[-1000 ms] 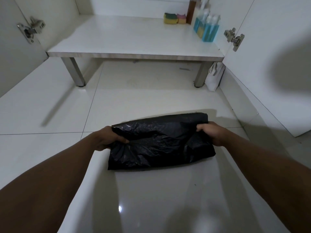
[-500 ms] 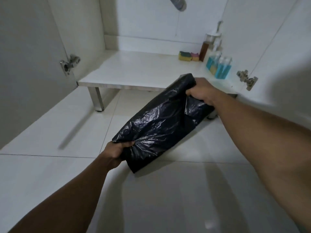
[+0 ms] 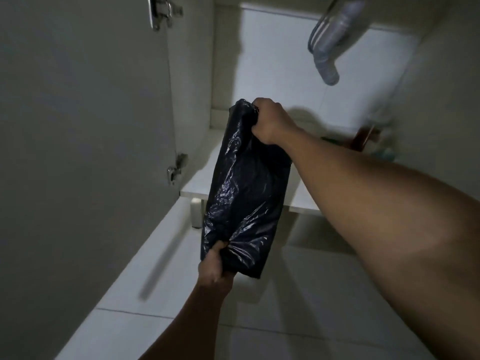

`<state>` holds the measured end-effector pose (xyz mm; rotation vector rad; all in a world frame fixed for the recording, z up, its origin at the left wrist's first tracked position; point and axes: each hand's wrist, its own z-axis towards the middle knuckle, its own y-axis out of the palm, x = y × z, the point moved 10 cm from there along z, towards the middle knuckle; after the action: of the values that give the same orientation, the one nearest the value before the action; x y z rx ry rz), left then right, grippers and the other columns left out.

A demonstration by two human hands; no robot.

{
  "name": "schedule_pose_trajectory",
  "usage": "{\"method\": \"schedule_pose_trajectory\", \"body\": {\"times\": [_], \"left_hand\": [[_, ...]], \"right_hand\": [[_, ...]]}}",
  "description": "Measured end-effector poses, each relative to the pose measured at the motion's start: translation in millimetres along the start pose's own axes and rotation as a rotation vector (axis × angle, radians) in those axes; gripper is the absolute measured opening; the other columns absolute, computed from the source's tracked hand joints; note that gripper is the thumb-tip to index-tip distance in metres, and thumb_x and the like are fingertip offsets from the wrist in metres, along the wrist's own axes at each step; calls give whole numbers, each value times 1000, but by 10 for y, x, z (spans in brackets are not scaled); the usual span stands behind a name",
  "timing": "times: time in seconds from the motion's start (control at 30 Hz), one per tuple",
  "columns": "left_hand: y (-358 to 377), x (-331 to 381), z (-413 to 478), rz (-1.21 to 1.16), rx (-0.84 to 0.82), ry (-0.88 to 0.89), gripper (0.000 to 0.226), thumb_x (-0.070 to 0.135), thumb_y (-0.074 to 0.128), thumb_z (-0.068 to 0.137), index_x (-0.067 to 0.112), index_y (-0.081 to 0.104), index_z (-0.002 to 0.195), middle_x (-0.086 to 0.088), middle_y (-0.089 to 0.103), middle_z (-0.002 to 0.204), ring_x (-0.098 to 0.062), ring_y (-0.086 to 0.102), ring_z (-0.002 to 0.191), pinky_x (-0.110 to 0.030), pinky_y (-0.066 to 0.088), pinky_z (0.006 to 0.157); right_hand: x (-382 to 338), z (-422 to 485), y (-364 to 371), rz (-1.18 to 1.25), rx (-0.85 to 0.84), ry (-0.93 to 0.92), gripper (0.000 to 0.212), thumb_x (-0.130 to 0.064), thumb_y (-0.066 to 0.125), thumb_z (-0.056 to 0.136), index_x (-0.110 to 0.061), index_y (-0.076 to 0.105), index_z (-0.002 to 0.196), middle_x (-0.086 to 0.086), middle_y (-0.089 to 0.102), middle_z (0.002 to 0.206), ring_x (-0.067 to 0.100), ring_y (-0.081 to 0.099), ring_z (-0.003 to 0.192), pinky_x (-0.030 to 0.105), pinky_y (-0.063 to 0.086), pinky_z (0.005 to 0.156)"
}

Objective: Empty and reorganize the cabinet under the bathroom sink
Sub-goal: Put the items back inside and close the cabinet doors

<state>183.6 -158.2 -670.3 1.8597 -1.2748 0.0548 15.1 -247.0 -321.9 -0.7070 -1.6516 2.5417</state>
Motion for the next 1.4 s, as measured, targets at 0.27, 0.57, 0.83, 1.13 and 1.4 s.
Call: {"method": "schedule_pose_trajectory", "body": {"times": [0.27, 0.57, 0.83, 1.13, 1.4], "left_hand": [[530, 882, -127, 67, -41, -40, 36, 17, 71, 83, 15, 63, 118, -11, 68, 116, -27, 62, 109, -50, 54, 77], [595, 1179, 472, 28, 65, -33, 25, 15, 69, 88, 13, 60, 112, -11, 66, 109, -24, 61, 99, -54, 53, 82], [765, 1288, 786, -107, 37, 19, 23, 6, 68, 88, 9, 63, 111, -16, 69, 105, -32, 64, 101, -50, 55, 66], [1177, 1597, 961, -156, -45, 59, 39, 20, 70, 89, 4, 60, 123, -21, 66, 122, -39, 65, 108, -56, 52, 93], [739, 1747, 960, 185, 304, 181, 47, 32, 83, 78, 10, 62, 115, -11, 65, 117, -20, 59, 88, -31, 53, 57]], "right_hand": [[-910, 639, -569, -291, 135, -51, 40, -5, 54, 79, -25, 51, 113, 2, 56, 94, 28, 37, 118, 46, 28, 97], [-691, 1405, 198, -271, 217, -24, 41, -8, 57, 84, -17, 54, 123, 6, 50, 129, 32, 39, 124, 48, 35, 96], [-371, 1662, 1136, 274, -18, -148, 52, 2, 50, 90, -9, 48, 141, 9, 42, 146, 20, 44, 132, 16, 26, 108], [705, 939, 1945, -13, -467, 257, 33, -34, 54, 84, -8, 60, 104, 16, 61, 113, 28, 58, 92, 35, 48, 75], [703, 584, 2063, 26, -610, 365, 43, -23, 51, 98, 3, 47, 133, 22, 51, 134, 35, 51, 122, 41, 43, 100]]}}
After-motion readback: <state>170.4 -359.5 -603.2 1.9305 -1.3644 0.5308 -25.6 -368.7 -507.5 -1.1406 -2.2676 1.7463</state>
